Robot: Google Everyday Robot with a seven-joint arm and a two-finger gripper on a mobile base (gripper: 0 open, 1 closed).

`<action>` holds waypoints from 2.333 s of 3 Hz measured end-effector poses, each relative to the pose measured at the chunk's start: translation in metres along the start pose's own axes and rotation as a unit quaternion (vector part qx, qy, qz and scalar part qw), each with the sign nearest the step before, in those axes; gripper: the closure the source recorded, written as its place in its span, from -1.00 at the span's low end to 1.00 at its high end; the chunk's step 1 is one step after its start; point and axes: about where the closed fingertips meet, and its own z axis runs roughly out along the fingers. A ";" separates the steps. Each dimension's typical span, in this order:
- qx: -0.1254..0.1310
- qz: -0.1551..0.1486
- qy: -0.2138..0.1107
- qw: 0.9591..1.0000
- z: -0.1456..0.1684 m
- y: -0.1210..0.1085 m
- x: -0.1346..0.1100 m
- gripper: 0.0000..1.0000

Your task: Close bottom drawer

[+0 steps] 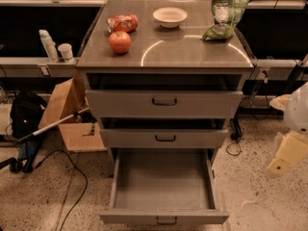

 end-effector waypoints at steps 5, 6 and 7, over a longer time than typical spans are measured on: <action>-0.037 -0.007 0.018 0.999 0.109 0.011 0.046 -1.00; -0.047 0.000 0.026 0.999 0.126 0.015 0.054 -1.00; -0.047 0.006 0.027 0.999 0.137 0.017 0.059 -1.00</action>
Offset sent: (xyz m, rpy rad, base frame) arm 0.0009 -0.0159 -0.0904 -0.0574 0.0370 -0.0620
